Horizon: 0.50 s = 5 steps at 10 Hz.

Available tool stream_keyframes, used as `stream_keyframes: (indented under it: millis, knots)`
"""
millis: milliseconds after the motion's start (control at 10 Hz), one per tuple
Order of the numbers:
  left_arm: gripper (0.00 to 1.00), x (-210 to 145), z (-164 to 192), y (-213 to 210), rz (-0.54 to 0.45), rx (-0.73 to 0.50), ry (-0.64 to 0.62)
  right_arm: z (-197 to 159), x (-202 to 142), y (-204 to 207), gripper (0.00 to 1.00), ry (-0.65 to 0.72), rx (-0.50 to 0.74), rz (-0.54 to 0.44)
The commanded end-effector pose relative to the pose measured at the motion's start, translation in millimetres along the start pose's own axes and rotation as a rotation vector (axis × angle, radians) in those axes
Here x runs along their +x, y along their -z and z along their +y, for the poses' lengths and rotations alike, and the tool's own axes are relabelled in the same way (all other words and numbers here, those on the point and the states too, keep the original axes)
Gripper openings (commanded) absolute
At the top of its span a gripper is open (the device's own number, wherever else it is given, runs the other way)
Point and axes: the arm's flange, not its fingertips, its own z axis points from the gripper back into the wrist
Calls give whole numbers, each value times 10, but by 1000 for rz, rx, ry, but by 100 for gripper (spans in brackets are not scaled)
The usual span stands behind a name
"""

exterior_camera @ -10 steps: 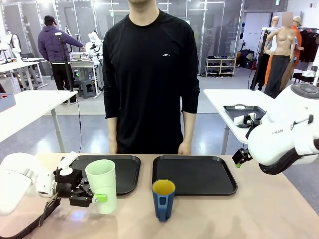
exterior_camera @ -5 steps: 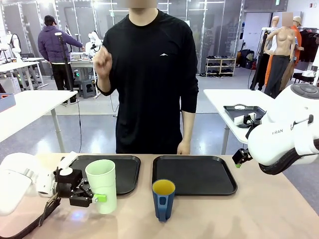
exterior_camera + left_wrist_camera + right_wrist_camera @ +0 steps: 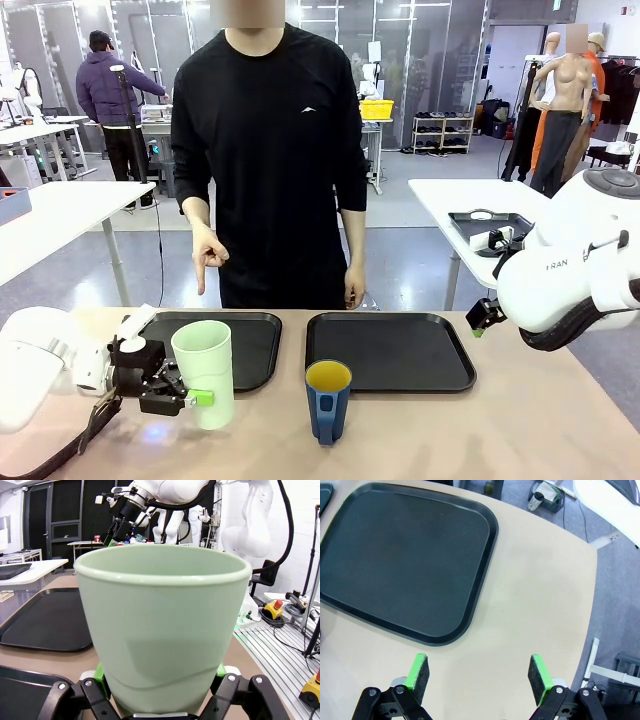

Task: Sort and store the cups by type.
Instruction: Place the picked Reusable plastic cup into the Flat Tray indicated by the person.

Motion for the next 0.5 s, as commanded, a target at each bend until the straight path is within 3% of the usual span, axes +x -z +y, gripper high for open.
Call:
stream_keyframes:
  millis: [0, 400]
  knots:
    - [28, 16, 16, 12, -4, 2, 4, -1, -11, 8, 100, 1, 2, 2]
    - [28, 16, 16, 12, -4, 2, 4, -1, -11, 8, 100, 1, 2, 2]
